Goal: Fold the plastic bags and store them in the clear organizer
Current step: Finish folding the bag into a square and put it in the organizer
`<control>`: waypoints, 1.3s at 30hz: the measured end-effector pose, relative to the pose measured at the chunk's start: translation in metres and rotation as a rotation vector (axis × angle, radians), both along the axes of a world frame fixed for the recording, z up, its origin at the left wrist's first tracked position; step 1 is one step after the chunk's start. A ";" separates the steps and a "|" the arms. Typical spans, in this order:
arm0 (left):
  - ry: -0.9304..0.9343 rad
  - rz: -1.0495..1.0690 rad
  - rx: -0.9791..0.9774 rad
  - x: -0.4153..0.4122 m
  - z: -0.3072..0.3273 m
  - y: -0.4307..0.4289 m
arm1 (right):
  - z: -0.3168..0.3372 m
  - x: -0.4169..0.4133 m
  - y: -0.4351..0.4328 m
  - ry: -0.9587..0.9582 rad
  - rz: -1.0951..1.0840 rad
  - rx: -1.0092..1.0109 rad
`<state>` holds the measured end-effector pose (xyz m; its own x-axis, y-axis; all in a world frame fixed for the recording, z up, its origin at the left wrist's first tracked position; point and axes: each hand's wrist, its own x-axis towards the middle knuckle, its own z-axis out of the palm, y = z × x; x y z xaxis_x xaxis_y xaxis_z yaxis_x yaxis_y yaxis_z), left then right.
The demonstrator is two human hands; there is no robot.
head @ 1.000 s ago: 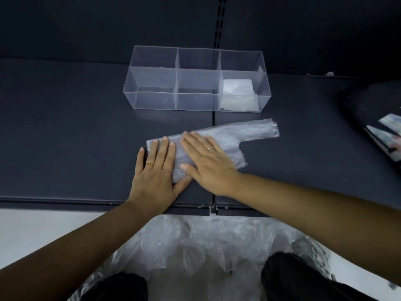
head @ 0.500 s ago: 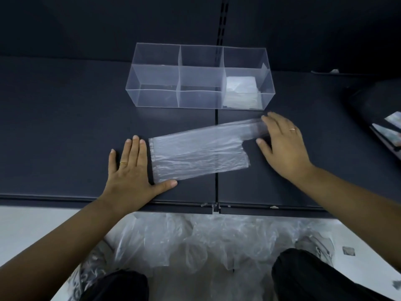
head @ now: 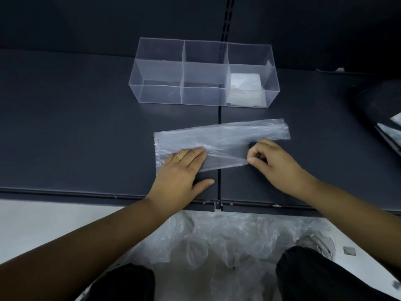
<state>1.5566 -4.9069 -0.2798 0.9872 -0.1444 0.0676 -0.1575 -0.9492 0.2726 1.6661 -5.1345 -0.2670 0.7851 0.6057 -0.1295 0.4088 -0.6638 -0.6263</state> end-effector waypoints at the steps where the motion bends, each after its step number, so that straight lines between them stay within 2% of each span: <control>1: -0.055 0.000 -0.006 0.001 -0.002 0.000 | 0.005 0.001 -0.003 0.090 -0.015 0.024; 4: -0.209 -0.041 0.003 0.002 -0.007 0.002 | 0.017 0.001 -0.011 0.220 -0.048 -0.018; 5: -0.241 -0.061 0.017 0.001 -0.008 0.002 | 0.021 0.000 -0.012 0.176 -0.075 -0.070; 7: -0.269 -0.078 0.047 -0.002 -0.007 0.001 | 0.028 -0.007 -0.010 -0.079 -0.092 -0.214; 9: -0.258 -0.077 0.052 -0.007 -0.003 -0.002 | 0.036 -0.020 0.002 -0.299 0.040 -0.268; 12: -0.217 -0.072 0.038 -0.013 0.003 -0.009 | 0.032 -0.038 0.023 -0.340 0.281 -0.352; 14: -0.177 -0.060 0.002 -0.015 0.007 -0.008 | 0.019 -0.039 0.030 -0.341 0.282 -0.330; 16: -0.131 -0.045 -0.068 -0.017 0.011 -0.001 | 0.013 -0.030 0.028 -0.298 0.162 -0.148; 19: 0.010 0.147 -0.385 -0.019 0.014 0.022 | 0.009 -0.005 0.015 -0.034 -0.089 0.108; 22: 0.140 0.514 -0.754 -0.015 0.016 0.044 | 0.005 0.012 0.012 0.218 -0.242 0.186; 25: 0.178 0.725 -0.920 -0.007 0.014 0.060 | 0.000 0.022 0.018 0.287 -0.350 0.246; 27: 0.134 0.808 -0.848 -0.007 0.012 0.064 | -0.002 0.027 0.022 0.258 -0.376 0.217; 28: 0.060 0.817 -0.719 -0.009 0.013 0.062 | -0.003 0.029 0.023 0.240 -0.380 0.194; 29: -0.057 0.765 -0.560 -0.012 0.014 0.058 | -0.004 0.030 0.024 0.224 -0.384 0.164; 31: -0.247 0.471 -0.340 -0.018 0.017 0.039 | -0.005 0.032 0.026 0.201 -0.393 0.118; 32: -0.232 0.295 -0.285 -0.020 0.016 0.027 | -0.004 0.033 0.027 0.189 -0.394 0.104; 34: -0.033 0.060 -0.123 -0.020 0.009 0.008 | -0.002 0.032 0.030 0.175 -0.395 0.076; 36: 0.173 0.035 0.100 -0.019 -0.001 0.003 | 0.000 0.029 0.033 0.177 -0.410 0.065; 38: 0.234 0.047 0.234 -0.020 -0.011 0.006 | 0.005 0.025 0.037 0.128 -0.441 0.030; 39: 0.236 0.048 0.248 -0.021 -0.013 0.007 | 0.008 0.020 0.040 0.006 -0.436 -0.022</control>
